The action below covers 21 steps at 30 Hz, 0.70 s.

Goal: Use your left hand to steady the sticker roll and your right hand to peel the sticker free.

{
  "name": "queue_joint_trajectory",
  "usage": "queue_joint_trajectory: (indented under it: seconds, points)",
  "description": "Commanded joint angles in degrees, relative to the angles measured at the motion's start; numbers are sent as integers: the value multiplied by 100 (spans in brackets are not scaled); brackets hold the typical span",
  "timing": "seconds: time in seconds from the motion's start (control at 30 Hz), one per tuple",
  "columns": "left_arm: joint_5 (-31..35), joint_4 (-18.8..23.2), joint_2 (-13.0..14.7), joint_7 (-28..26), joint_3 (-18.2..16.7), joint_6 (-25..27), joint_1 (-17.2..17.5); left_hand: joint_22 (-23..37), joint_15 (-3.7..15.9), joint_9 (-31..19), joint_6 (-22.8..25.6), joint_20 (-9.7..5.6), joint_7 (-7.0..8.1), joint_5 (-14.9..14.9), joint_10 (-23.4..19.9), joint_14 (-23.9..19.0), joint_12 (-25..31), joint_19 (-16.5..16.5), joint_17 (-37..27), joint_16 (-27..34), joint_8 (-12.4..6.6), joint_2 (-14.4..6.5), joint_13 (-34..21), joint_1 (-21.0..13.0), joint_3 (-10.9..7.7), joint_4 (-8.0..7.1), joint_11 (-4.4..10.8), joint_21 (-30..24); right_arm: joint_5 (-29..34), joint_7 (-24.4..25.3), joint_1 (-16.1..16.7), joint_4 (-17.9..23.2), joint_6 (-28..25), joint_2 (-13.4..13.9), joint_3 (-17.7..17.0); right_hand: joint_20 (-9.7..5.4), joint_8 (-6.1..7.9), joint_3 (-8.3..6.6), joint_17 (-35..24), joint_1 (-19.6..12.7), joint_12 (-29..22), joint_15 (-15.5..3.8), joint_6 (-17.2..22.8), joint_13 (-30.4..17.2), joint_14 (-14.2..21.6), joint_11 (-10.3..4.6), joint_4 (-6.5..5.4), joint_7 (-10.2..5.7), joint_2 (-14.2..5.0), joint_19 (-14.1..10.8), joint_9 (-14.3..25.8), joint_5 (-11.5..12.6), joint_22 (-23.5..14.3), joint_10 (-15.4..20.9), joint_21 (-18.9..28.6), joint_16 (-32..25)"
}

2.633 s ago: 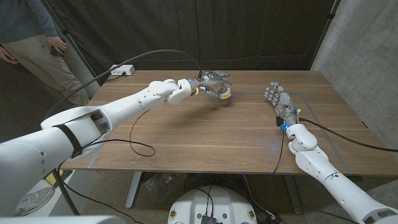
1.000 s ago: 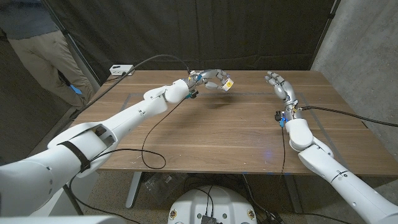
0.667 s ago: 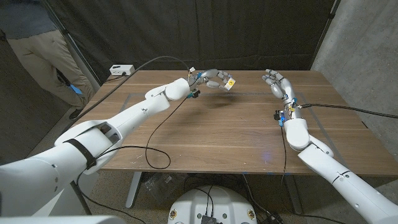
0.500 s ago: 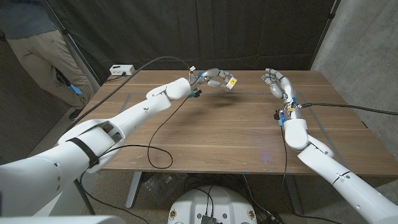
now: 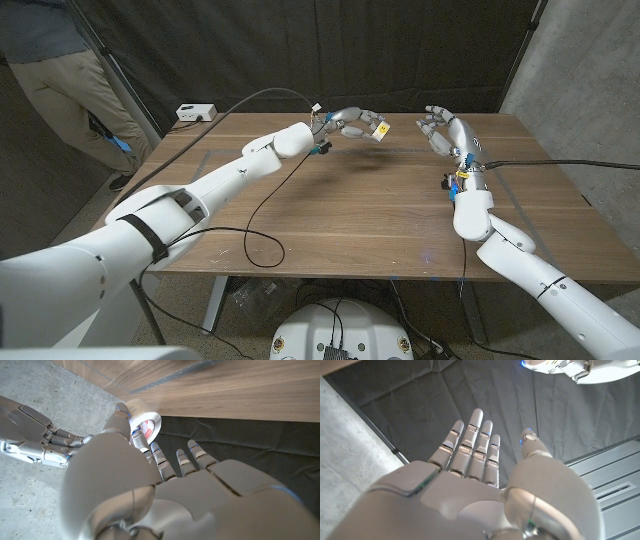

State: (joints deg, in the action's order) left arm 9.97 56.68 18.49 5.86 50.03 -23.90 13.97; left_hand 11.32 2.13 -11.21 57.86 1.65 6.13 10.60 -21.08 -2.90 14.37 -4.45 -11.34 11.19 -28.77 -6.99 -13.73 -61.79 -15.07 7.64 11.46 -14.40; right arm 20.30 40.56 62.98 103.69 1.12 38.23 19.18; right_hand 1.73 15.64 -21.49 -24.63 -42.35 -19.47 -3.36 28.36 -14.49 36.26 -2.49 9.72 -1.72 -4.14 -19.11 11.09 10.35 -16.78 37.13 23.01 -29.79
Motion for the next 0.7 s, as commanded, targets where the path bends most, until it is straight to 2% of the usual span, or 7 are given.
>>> queue_joint_trajectory:
  seconds: [0.03,0.27,0.7]
  points:
    - [203,-122,-112,-16,159,-70,-185,28,309,-569,286,11,-201,8,-29,20,-3,37,-11,-15,-416,-54,-19,27,-147,-107,37,19,830,183,56,519,-1067,116,176,-20,57,88,-229,-109,-57,-660,196,-65,-12,-14,-29,-45,14,-46,34,-11,-64,145,94,-224]
    - [301,-68,-128,-123,190,-94,-200,29,295,-567,297,26,-211,0,-26,42,-2,69,-10,-18,-424,-51,-25,28,-154,-104,22,27,1217,239,9,667,-1456,170,344,-20,61,170,-397,-96,-79,-647,285,-109,-53,-22,-81,-59,12,-41,37,-20,-101,202,140,-388]
    - [577,167,-76,-397,223,-188,-156,30,295,-531,313,24,-179,-11,-16,46,-3,75,-8,-11,-418,-38,-34,33,-162,-100,26,21,1648,130,-123,779,-1971,225,641,-28,72,212,-614,-255,-116,-691,435,-171,-160,-85,-49,-132,-22,-27,42,-10,-156,286,213,-591]
